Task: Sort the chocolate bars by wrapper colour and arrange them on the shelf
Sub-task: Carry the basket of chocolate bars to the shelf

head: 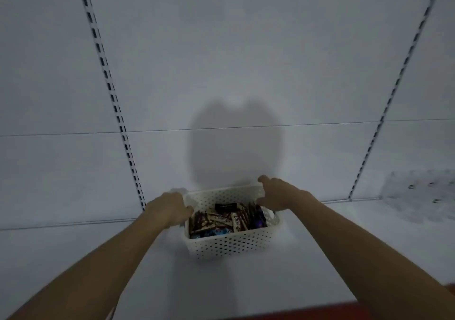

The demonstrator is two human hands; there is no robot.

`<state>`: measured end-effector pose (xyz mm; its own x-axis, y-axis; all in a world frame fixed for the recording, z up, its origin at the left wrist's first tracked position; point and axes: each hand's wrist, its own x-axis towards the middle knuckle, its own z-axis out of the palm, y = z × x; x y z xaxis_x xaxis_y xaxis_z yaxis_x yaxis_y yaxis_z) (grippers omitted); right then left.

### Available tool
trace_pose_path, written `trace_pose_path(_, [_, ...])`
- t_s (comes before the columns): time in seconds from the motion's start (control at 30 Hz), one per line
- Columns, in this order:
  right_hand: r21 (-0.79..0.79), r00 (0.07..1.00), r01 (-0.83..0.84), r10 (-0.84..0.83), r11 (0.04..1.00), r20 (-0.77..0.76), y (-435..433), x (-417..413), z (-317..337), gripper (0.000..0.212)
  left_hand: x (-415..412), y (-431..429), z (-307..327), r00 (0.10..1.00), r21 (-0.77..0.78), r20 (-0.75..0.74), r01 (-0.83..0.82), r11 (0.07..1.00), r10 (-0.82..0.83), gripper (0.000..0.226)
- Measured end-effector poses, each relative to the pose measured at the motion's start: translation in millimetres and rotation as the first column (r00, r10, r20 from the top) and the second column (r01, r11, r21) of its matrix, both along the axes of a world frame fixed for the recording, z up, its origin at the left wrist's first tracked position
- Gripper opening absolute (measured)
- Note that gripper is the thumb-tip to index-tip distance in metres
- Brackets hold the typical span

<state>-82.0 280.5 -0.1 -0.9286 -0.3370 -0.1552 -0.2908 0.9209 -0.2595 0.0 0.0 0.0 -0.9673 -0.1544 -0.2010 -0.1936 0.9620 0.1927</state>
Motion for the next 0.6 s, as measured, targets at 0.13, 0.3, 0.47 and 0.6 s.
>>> trace_pose_path(0.13, [-0.032,0.992,0.121,-0.12,0.992,0.038,3,0,-16,0.055,1,-3,-13,0.997,0.081,-0.058,-0.041,0.996,0.046,0.015])
trace_pose_path(0.3, [-0.065,0.98,0.198,-0.197,0.978,0.02,-1,3,-30,0.027,1,-2,-27,0.98,0.283,-0.166,-0.056,0.957,0.106,0.013])
trace_pose_path(0.47, [-0.146,0.975,0.223,-0.224,0.964,0.006,-1,9,-35,0.023,1,0,-36,0.96,0.372,-0.221,-0.08,0.925,0.172,0.021])
trace_pose_path(0.6, [-0.193,0.968,0.248,-0.249,0.949,0.021,5,17,-31,0.019,0,-2,-39,0.962,0.42,-0.195,-0.095,0.902,0.192,0.025])
